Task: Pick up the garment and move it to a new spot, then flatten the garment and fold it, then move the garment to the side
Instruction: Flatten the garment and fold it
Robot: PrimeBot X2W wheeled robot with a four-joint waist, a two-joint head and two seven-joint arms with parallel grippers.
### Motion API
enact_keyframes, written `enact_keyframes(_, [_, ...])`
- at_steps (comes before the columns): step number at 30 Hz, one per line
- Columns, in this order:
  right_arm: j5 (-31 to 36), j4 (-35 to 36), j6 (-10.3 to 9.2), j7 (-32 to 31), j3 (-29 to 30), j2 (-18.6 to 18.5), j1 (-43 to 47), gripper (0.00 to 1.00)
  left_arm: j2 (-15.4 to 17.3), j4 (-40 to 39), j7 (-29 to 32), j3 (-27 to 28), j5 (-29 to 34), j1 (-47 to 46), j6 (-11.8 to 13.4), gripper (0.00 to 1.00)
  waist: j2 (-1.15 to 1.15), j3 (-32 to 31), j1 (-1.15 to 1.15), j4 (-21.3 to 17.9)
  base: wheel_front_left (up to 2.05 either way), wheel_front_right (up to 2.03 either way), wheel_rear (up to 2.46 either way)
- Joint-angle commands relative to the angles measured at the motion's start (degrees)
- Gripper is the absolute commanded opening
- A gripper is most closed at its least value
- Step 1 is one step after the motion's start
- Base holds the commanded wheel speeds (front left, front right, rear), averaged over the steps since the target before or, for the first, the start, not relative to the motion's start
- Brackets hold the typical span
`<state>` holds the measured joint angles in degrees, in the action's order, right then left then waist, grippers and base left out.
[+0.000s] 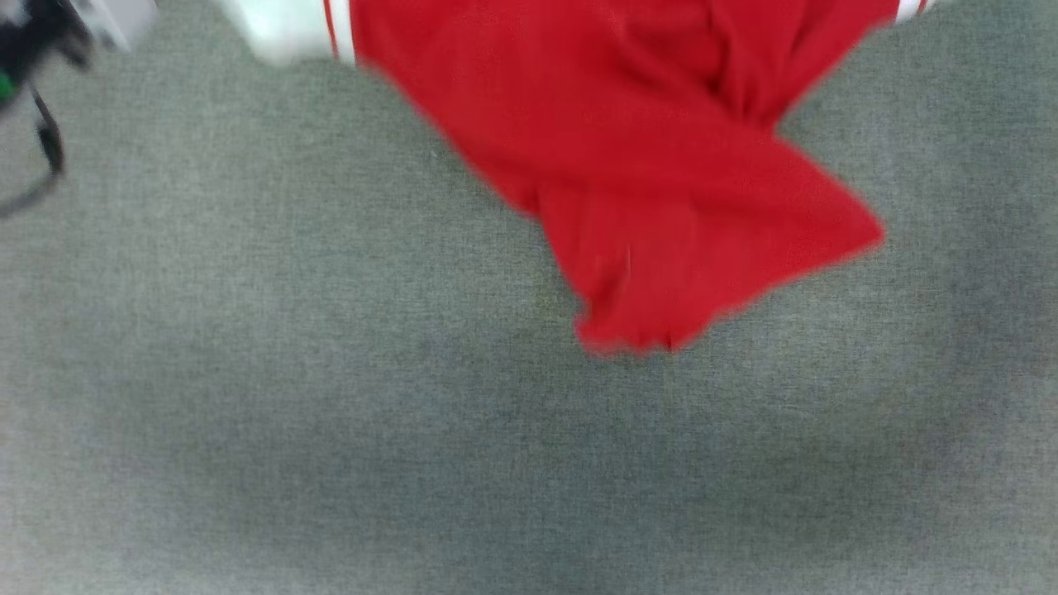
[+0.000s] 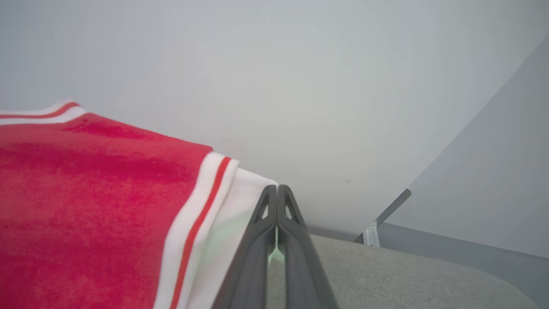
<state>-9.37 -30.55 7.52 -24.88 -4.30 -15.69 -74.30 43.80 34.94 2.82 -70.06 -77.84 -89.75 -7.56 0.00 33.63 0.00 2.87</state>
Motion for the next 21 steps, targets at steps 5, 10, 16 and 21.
enact_keyframes(5, [8.85,-2.51,-0.07,8.19,14.02,7.01,-7.15,0.0,-4.0,9.85,-10.12,6.9,-4.05,-6.84,0.14,0.0,0.0,1.21,0.0,-0.45,0.0,0.0,0.0])
enact_keyframes(10, [13.44,-3.73,-0.08,13.66,20.14,9.72,-13.34,0.0,-6.9,15.98,-14.59,11.52,-6.41,-12.94,0.15,0.0,0.0,1.51,0.0,-1.13,0.0,0.0,0.0])
enact_keyframes(16, [16.37,-5.63,-0.09,19.31,23.7,11.37,-21.4,0.0,-8.36,19.02,-17.72,15.76,-4.54,-22.09,0.15,0.0,0.0,0.59,0.0,-2.53,0.0,0.0,0.0])
enact_keyframes(21, [15.7,-7.74,-0.08,20.95,22.6,11.38,-24.31,0.0,-8.98,16.5,-17.96,16.29,-3.23,-23.21,0.14,0.0,0.0,0.09,0.0,-3.02,0.0,0.0,0.0])
